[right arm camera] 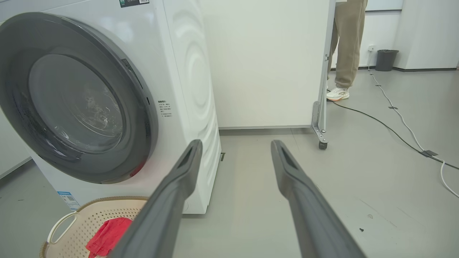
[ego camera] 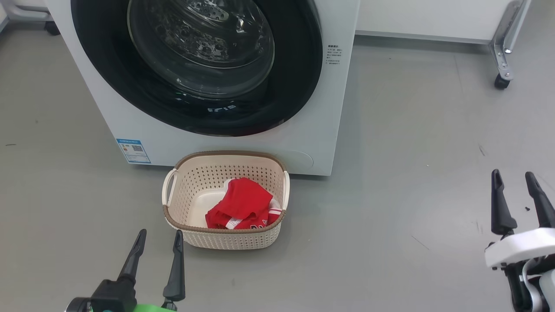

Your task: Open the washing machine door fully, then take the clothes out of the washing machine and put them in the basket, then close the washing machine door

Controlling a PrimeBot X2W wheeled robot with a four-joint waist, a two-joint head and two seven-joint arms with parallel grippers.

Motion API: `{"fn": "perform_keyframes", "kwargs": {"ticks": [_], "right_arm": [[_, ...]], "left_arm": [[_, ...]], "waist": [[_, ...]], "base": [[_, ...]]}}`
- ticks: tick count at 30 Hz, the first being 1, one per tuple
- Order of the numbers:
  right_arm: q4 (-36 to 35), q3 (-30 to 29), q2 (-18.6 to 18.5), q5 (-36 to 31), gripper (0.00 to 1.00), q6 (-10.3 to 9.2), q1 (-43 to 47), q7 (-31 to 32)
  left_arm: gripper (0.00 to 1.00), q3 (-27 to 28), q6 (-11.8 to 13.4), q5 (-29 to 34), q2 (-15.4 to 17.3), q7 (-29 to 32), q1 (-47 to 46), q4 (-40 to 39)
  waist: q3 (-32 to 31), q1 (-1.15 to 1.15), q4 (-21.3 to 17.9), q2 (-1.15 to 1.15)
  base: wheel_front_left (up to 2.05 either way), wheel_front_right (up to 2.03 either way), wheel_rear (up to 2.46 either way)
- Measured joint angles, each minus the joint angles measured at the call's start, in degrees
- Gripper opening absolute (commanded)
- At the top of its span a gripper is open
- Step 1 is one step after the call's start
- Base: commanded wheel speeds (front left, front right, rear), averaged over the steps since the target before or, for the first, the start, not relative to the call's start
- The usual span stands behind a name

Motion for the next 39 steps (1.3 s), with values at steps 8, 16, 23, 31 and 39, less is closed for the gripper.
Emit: {"fn": "perform_keyframes", "kwargs": {"ticks": [8,16,23,31,39], "right_arm": [[-1.18,-0.42,0.77,-2.98,1.0,0.12,4.05,0.0],[-2.63,-1.27,1.55,-5.31,1.0,0.7,5.83,0.0],[-3.38,-2.01,2.19,-6.49,1.0,1.24,7.02,0.0],[-4.04,-3.2,3.05,-7.79,1.0,1.53,8.11,0.0],[-4.53,-4.45,4.04,-8.39,1.0,2.04,8.77,0.0]], "left_arm": [[1.0,0.11,-0.54,0.33,-0.07,0.0,-0.02,-0.42],[1.0,0.14,-1.0,0.42,-0.27,0.0,-0.02,-0.4],[1.0,0.27,-1.49,1.42,-0.45,0.0,-0.02,-0.7],[1.0,0.73,-1.48,1.26,-0.8,0.0,-0.01,-0.36],[1.0,0.21,-2.07,0.57,-0.86,0.0,0.06,1.02]], "waist": [[0.03,0.0,-0.26,0.0],[0.0,0.0,-0.25,0.0],[-0.05,0.0,-0.17,0.0],[0.16,0.0,-0.21,0.0],[0.28,0.0,-0.29,0.0]], "base": [[0.0,0.0,0.0],[0.0,0.0,0.0],[0.0,0.0,0.0],[0.0,0.0,0.0],[0.0,0.0,0.0]]}}
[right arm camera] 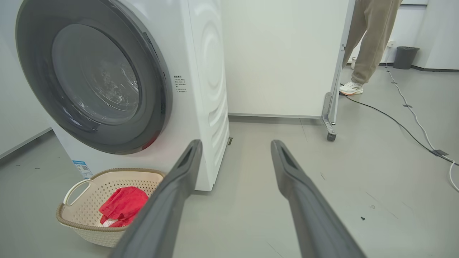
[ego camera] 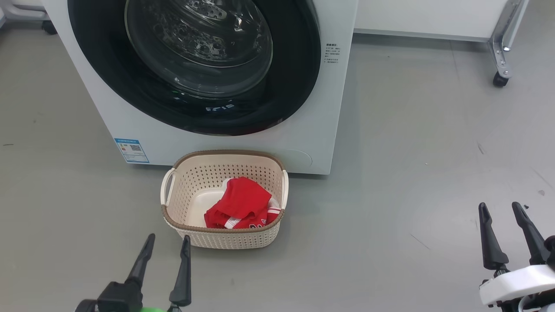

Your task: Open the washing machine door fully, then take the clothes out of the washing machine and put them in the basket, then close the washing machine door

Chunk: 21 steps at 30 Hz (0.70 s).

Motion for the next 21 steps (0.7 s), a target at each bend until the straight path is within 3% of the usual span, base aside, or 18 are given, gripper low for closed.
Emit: {"fn": "perform_keyframes", "kwargs": {"ticks": [21], "right_arm": [[-0.14,-2.01,1.94,-1.63,1.0,1.57,1.54,0.0]], "left_arm": [[1.0,0.03,-1.46,-2.67,-0.11,0.0,0.16,1.03]], "waist": [[-0.23,0.0,0.04,0.0]], "base": [[0.0,0.0,0.0]]}}
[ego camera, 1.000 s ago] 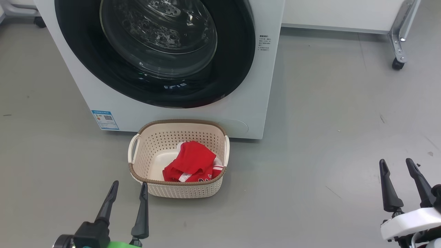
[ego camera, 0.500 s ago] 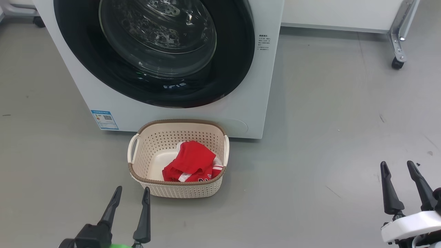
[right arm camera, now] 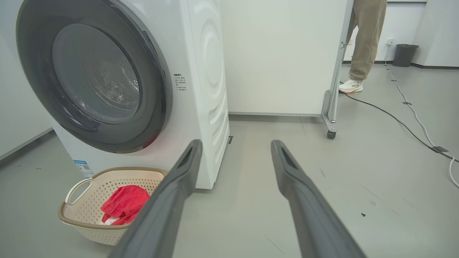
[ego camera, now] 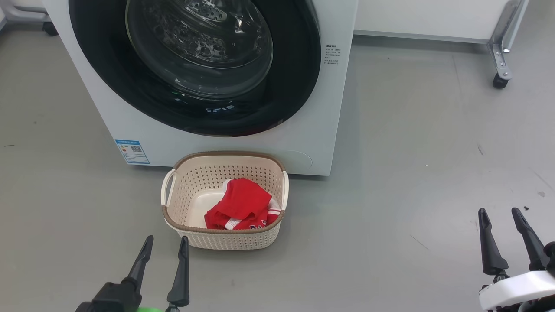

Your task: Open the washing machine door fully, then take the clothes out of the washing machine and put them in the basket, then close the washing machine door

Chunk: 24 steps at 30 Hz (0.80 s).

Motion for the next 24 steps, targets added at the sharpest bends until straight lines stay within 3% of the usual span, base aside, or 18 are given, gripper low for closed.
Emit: {"fn": "perform_keyframes", "kwargs": {"ticks": [7,8,14,24], "right_arm": [[-0.02,-0.45,0.45,-0.73,1.0,0.6,0.01,0.0],[-0.03,-0.49,0.55,-0.88,0.0,0.63,0.01,0.0],[3.02,0.45,3.75,-0.83,0.0,0.59,1.01,0.08],[3.48,-0.04,4.19,3.09,0.0,0.76,1.04,1.45]], "left_arm": [[1.0,0.09,-0.42,-1.09,-0.02,0.0,0.09,0.66],[0.0,0.13,-0.42,-1.24,-0.02,0.0,0.09,0.66],[0.0,-0.33,-0.42,-1.29,-0.34,0.02,0.5,3.88],[0.0,-0.32,-0.64,-5.5,-0.35,0.03,1.16,3.47]], "waist": [[-0.19,0.0,-0.01,0.0],[-0.21,0.0,-0.01,0.0],[-0.23,0.0,-0.02,0.0],[-0.18,0.0,-0.46,0.0]], "base": [[0.0,0.0,0.0],[0.0,0.0,0.0],[0.0,0.0,0.0],[0.0,0.0,0.0]]}}
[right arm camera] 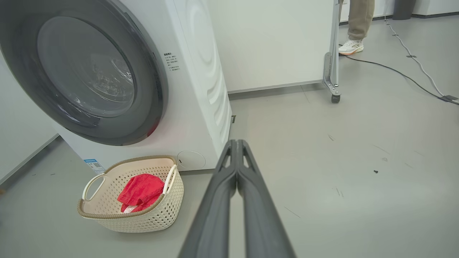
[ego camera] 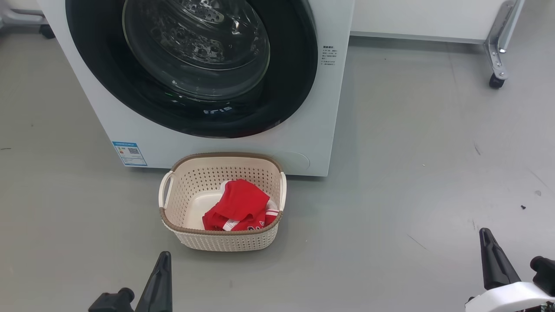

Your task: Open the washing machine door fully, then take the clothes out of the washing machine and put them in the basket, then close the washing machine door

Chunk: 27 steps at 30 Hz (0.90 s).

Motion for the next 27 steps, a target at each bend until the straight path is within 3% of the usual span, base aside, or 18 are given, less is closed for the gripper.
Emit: {"fn": "perform_keyframes", "kwargs": {"ticks": [27], "right_arm": [[1.15,-2.66,2.59,15.08,0.0,1.21,-2.19,4.53]], "left_arm": [[0.0,2.97,-0.89,-16.9,0.1,4.08,-0.28,0.0]], "waist": [[0.15,0.0,-1.58,0.0]], "base": [[0.0,0.0,0.0]]}}
